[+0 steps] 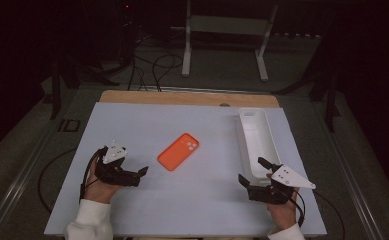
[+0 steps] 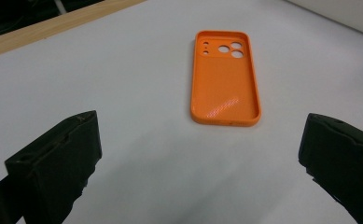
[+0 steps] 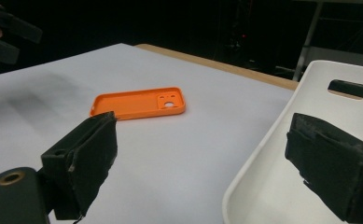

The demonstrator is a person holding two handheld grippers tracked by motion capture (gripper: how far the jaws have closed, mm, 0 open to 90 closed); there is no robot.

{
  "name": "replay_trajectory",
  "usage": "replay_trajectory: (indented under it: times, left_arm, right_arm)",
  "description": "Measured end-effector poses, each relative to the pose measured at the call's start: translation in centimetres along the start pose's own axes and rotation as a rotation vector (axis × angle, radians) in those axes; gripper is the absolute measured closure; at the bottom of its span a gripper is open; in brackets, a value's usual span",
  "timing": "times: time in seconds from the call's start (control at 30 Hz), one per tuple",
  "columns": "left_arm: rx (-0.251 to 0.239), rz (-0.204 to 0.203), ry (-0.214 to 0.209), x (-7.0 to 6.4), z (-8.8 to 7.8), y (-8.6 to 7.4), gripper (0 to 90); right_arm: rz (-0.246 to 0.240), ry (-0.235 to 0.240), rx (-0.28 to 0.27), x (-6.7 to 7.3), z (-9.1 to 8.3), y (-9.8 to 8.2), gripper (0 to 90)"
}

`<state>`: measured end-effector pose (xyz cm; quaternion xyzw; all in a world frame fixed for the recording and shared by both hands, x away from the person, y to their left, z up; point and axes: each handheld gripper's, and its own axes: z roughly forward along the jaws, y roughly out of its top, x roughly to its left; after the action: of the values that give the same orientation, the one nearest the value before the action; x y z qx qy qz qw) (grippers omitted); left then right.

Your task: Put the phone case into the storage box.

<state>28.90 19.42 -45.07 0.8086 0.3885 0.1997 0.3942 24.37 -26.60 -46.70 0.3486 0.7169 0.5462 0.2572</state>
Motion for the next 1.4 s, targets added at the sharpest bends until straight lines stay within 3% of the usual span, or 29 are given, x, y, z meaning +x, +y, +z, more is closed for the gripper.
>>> replay_trajectory:
  times: [0.73, 1.03, 1.4]
  left_arm:
    - [0.088, 0.055, -0.027, -0.5, 4.0, 4.1, 0.0]
    - [0.129, 0.089, -0.033, -0.9, 6.2, 4.8, 0.0]
    - [0.165, 0.088, -0.052, -1.2, 8.3, 5.0, 0.0]
  right_arm:
    - [0.012, -0.007, 0.002, 0.1, 0.0, 0.0, 9.1]
    - [0.013, -0.004, 0.001, 0.1, 0.1, 0.0, 9.1]
    - [0.011, 0.001, 0.001, 0.1, 0.2, 0.0, 9.1]
